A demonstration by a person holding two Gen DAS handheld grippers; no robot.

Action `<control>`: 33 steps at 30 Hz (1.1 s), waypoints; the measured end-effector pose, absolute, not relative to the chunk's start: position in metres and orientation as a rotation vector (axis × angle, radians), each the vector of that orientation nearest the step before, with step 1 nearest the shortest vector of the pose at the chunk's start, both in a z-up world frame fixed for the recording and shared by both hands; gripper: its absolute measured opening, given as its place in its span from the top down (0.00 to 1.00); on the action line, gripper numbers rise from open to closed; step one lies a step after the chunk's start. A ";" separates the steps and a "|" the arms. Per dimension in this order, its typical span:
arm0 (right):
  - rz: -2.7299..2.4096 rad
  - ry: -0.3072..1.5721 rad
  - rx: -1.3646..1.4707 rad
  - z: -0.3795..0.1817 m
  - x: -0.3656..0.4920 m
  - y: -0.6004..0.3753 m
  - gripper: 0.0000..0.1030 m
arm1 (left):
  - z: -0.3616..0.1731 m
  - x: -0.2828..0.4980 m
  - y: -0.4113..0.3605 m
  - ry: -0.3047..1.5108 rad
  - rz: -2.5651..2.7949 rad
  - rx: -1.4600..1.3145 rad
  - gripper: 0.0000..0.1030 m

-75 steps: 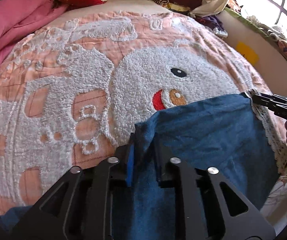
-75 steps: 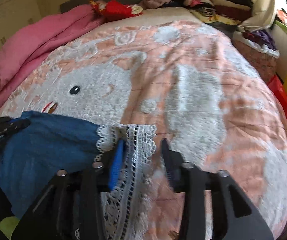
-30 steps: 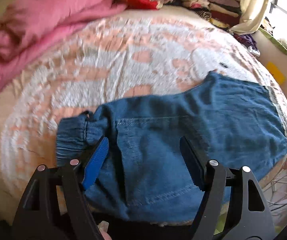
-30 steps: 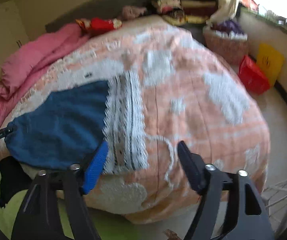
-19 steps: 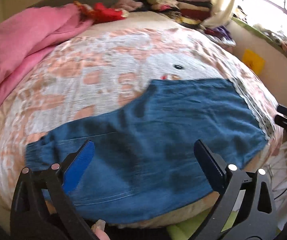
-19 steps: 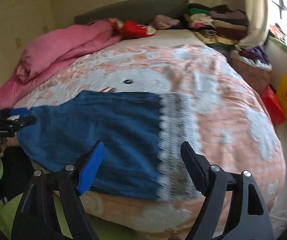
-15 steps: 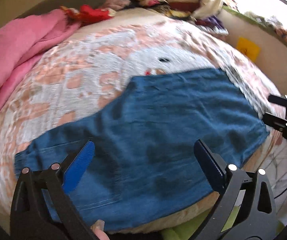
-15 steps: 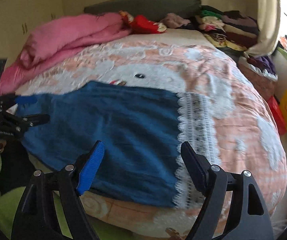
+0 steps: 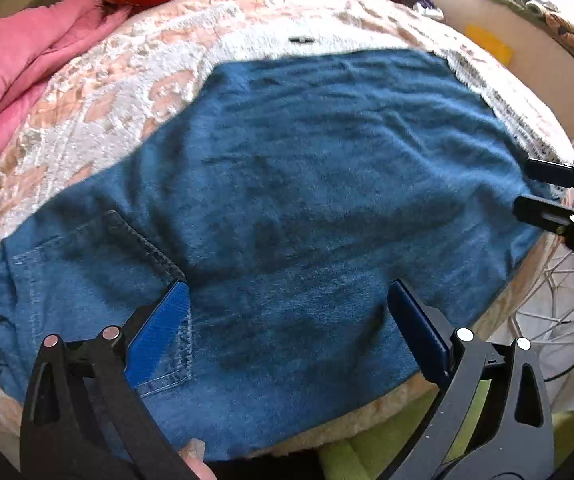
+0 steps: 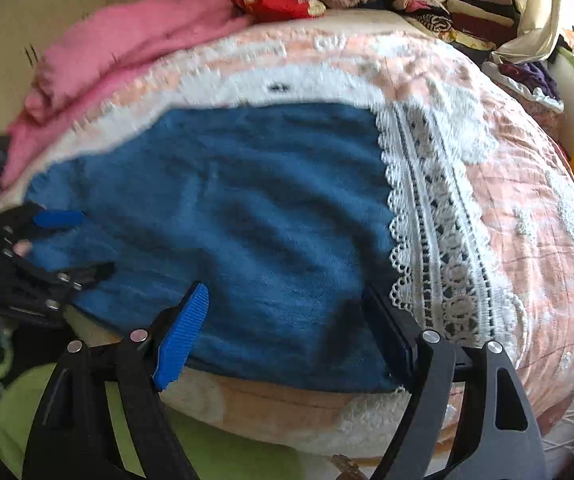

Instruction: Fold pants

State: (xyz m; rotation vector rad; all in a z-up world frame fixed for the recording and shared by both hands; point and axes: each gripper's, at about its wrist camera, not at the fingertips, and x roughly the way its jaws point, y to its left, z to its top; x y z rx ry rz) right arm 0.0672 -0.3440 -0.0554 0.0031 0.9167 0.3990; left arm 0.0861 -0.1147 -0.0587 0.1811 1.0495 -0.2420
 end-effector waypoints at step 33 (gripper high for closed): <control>0.288 0.834 0.220 -0.045 0.037 -0.446 0.06 | 0.024 0.175 -0.202 0.866 -0.401 0.242 0.09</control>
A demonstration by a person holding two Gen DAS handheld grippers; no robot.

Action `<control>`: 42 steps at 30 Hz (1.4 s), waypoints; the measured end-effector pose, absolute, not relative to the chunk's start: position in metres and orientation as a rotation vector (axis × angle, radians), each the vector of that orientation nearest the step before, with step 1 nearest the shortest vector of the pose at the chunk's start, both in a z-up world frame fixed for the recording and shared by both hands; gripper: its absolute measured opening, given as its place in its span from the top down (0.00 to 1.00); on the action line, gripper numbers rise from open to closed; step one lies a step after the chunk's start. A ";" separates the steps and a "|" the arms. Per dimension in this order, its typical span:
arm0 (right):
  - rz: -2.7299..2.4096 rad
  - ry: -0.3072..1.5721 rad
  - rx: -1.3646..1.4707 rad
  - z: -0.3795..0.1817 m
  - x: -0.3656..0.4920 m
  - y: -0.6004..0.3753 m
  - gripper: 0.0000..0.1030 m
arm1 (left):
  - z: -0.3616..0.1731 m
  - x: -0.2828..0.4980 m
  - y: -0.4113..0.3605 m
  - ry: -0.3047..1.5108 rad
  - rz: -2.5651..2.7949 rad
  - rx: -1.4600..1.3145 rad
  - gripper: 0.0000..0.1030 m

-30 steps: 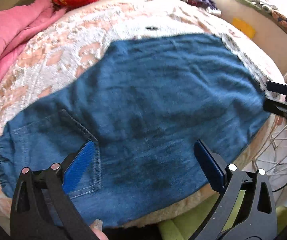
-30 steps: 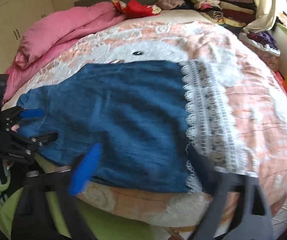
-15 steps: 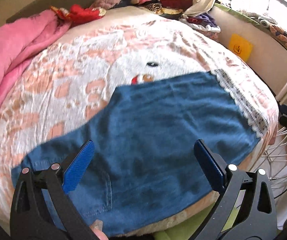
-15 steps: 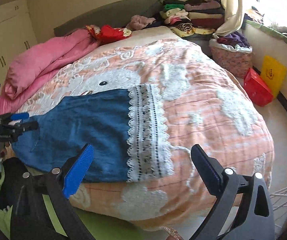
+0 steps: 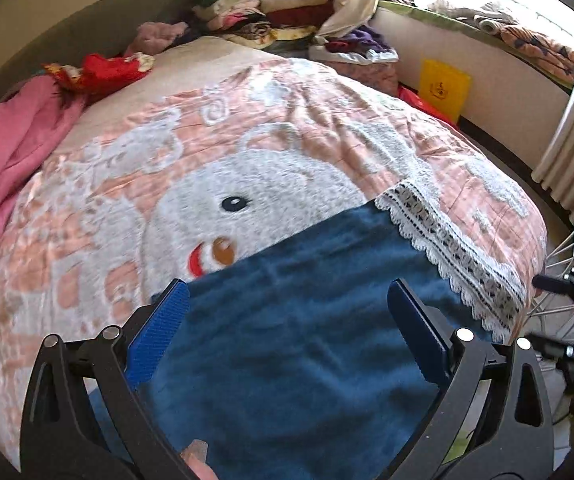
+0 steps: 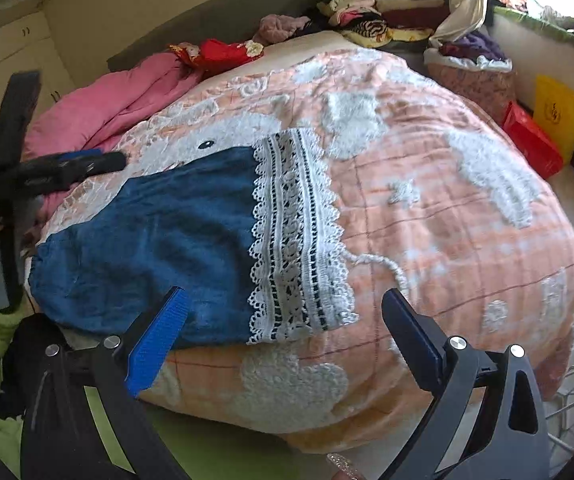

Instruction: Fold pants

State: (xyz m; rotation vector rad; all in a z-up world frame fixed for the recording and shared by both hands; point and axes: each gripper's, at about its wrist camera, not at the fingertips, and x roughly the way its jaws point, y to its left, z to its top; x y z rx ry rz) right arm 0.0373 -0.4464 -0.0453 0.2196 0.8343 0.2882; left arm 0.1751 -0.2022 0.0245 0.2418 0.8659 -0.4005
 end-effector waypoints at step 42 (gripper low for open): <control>0.486 0.816 0.368 -0.066 0.081 -0.432 0.75 | -0.045 0.231 -0.292 0.932 -0.650 0.325 0.96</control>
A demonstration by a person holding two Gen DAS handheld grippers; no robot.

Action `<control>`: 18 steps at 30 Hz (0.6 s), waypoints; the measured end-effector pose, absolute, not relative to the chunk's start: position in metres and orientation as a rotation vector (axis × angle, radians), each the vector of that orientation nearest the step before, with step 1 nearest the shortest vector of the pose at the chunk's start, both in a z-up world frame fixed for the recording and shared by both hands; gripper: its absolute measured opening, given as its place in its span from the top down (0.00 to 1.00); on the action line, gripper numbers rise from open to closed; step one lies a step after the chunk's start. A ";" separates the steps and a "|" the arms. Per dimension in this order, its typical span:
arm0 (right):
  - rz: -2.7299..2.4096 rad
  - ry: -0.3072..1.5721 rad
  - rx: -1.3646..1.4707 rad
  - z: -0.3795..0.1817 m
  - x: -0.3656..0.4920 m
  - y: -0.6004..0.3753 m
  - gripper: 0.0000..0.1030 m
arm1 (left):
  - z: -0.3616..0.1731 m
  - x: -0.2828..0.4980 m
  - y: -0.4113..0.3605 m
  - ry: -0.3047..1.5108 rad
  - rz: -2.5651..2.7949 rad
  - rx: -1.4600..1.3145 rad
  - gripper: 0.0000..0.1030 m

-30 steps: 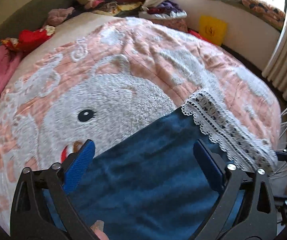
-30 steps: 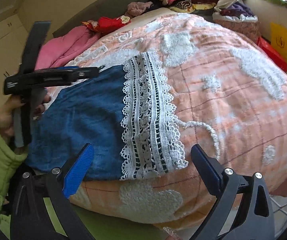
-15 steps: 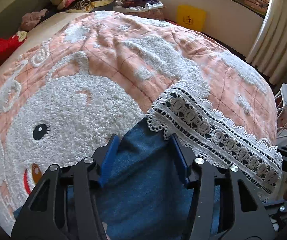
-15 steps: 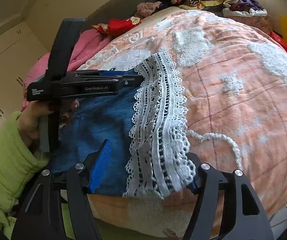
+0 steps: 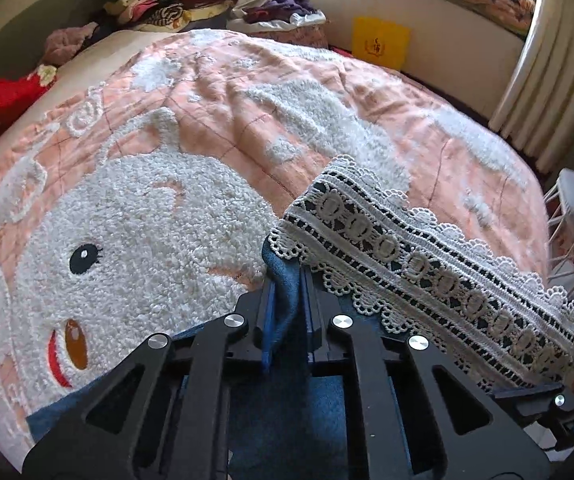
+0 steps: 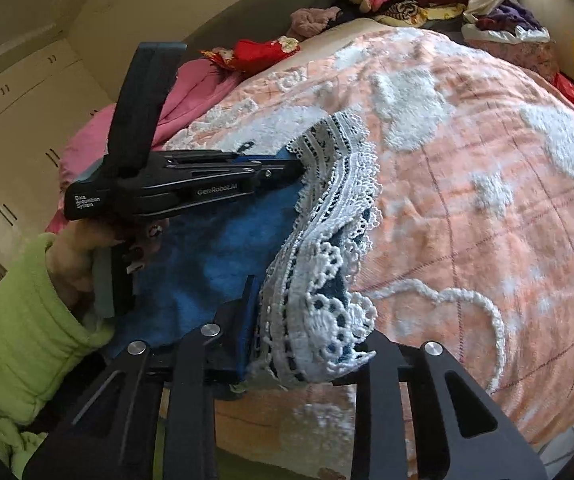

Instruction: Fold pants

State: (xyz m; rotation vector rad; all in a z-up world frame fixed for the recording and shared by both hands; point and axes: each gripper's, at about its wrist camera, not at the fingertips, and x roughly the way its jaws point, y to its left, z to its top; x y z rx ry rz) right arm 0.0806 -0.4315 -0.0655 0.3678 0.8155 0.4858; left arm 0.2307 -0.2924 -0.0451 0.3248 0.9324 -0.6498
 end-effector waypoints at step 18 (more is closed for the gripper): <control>0.656 0.768 0.151 -0.001 0.080 -0.330 0.79 | 0.002 0.208 -0.174 0.827 -0.625 0.057 0.96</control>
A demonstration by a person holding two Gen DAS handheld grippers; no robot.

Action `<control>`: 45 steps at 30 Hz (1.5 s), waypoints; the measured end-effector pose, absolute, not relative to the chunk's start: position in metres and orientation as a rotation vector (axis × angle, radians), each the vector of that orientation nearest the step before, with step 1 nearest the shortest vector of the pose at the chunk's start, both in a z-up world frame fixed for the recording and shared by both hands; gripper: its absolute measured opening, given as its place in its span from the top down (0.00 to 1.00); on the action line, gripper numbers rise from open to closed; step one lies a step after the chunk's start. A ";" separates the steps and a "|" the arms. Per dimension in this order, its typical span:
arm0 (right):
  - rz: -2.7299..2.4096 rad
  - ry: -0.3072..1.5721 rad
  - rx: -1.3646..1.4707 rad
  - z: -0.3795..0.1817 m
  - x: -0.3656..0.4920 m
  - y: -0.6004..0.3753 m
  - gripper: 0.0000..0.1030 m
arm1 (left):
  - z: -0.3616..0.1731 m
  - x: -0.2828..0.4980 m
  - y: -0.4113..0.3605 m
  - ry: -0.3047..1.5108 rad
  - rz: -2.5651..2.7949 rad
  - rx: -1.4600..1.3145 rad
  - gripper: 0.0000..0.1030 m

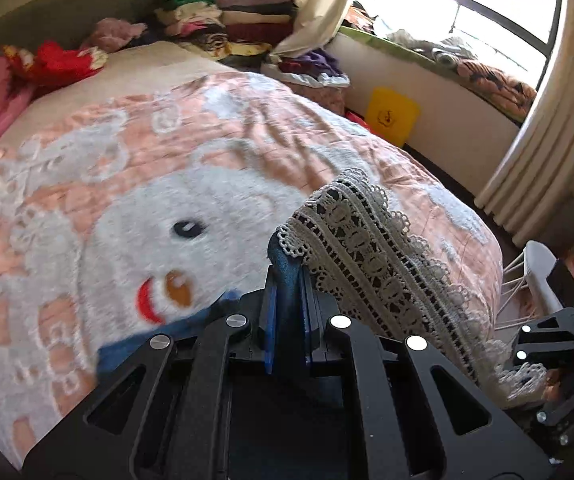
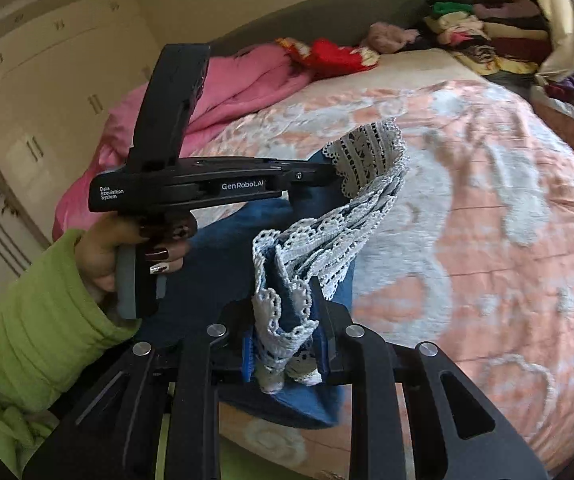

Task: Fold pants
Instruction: 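Lift the lace hem with the right gripper and fold it toward the left gripper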

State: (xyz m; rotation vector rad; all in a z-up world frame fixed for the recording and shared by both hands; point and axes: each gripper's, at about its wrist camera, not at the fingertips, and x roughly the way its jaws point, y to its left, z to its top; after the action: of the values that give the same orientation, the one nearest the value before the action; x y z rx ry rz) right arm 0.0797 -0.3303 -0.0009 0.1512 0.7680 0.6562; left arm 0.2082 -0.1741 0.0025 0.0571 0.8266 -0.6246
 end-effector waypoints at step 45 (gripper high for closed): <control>0.624 0.796 -0.076 -0.023 0.176 -0.231 0.47 | -0.006 0.184 -0.042 0.911 -0.383 -0.291 0.90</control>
State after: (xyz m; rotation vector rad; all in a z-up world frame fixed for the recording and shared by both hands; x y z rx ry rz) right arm 0.1762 -0.2310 -0.0234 -0.0759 0.7955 0.6245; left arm 0.1844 -0.0420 -0.0064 -0.2914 0.9111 -0.3835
